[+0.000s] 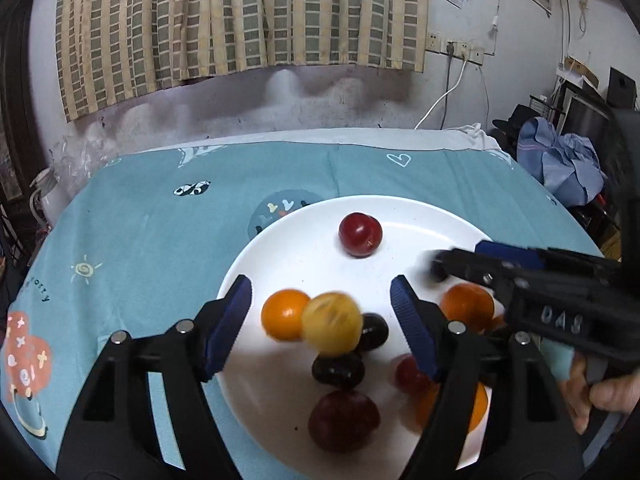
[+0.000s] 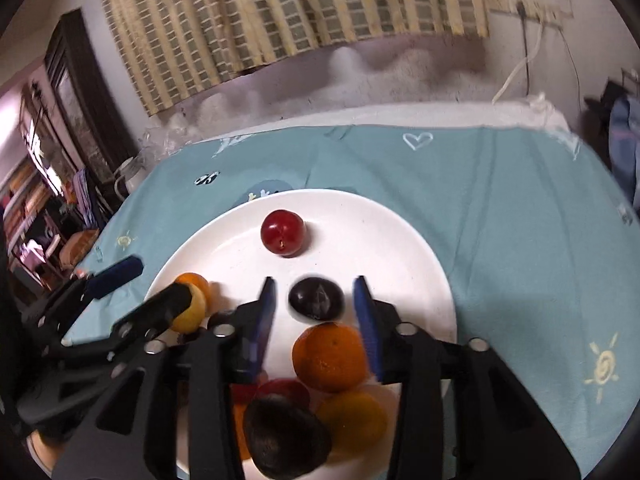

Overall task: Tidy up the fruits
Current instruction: 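Release the yellow plum and purple plum onto the white plate with both tools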

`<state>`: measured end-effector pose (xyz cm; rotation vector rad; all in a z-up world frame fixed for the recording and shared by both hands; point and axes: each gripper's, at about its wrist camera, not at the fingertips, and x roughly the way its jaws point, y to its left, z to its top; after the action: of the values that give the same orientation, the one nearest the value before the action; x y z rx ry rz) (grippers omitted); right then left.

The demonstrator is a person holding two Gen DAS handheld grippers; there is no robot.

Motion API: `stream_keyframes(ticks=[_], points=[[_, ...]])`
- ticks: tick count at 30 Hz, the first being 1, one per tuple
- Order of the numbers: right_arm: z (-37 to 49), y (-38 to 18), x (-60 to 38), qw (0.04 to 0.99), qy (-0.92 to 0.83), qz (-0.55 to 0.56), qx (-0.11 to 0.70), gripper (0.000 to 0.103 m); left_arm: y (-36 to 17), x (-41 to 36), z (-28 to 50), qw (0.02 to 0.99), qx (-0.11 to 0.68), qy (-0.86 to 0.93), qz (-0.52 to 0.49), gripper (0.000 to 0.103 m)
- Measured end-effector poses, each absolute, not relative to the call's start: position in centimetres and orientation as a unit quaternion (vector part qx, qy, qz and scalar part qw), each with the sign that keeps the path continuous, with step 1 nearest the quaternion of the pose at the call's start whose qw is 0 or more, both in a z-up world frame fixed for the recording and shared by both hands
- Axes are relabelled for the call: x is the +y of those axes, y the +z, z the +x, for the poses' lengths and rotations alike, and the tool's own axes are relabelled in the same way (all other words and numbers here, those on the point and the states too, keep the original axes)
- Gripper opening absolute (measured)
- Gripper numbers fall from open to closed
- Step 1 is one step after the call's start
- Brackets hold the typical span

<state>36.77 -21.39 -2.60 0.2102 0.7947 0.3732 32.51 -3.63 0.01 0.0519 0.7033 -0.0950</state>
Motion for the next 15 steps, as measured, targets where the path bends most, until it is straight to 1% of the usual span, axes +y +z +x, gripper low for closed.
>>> stream_keyframes(ticks=[1,8,10,12,15], points=[[36.3,-2.4,-21.4,0.902,0.181,0.104,0.379,0.060,0.1,-3.6,32.1,0.938,0.343,-0.044,0.029,0.074],[31.3,0.2,-22.0,0.910,0.192,0.087,0.358,0.060,1.2,-1.2,27.4,0.937,0.347,-0.039,0.009,0.075],[29.3,1.1,-22.8,0.912,0.194,0.094,0.349,0.060,1.5,-0.6,24.8,0.937,0.346,-0.042,0.001,0.076],[27.2,1.7,-23.7,0.913,0.193,0.107,0.343,0.062,1.6,-0.3,22.1,0.937,0.346,-0.053,-0.005,0.079],[23.2,2.0,-25.3,0.913,0.197,0.141,0.330,0.062,1.5,-1.1,18.7,0.936,0.345,-0.067,0.004,0.080]])
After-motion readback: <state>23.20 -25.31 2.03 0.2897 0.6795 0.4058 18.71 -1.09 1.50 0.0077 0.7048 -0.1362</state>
